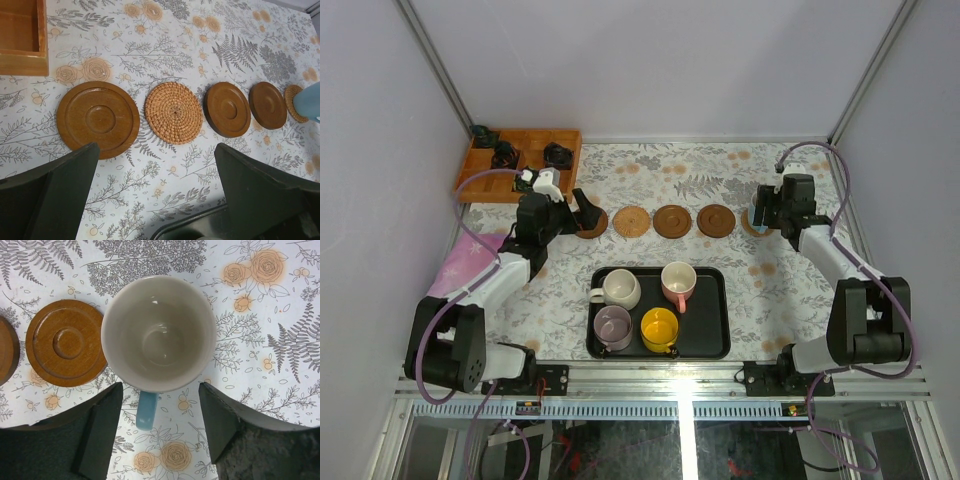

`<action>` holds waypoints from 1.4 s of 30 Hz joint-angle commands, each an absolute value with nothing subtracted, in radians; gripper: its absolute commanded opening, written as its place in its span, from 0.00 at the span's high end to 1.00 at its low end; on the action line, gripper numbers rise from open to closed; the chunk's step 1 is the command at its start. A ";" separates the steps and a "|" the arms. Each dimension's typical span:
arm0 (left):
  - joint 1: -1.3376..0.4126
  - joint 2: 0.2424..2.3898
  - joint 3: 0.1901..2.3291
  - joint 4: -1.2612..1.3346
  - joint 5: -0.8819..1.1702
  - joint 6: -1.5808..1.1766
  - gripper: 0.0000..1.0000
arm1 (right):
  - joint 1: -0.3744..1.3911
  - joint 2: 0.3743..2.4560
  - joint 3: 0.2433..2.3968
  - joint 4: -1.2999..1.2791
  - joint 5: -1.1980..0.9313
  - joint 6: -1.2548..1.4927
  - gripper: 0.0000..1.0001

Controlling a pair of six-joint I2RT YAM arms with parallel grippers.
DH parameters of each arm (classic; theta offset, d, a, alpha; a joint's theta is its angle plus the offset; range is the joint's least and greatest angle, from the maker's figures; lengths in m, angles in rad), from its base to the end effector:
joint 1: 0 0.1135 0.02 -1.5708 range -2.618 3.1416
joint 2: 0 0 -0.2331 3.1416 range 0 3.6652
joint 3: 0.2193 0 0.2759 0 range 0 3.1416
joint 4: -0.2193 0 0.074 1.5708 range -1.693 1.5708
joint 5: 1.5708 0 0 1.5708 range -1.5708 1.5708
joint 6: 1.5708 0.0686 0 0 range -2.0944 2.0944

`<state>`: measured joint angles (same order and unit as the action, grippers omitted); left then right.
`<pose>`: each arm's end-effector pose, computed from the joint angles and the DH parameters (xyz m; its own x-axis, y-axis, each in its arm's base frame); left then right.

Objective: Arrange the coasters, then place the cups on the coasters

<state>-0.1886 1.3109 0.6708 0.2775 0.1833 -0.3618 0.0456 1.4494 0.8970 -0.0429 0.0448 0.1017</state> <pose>0.3357 -0.0768 0.1759 -0.4504 -0.2683 -0.8516 0.2057 0.8969 -0.3914 0.3703 0.0138 0.1747 -0.5581 0.0761 -0.8263 0.0484 0.9971 0.0591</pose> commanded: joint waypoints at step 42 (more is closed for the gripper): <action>-0.184 1.252 0.667 0.194 0.301 -0.326 0.00 | 0.768 1.000 0.815 -0.477 -0.052 0.416 0.01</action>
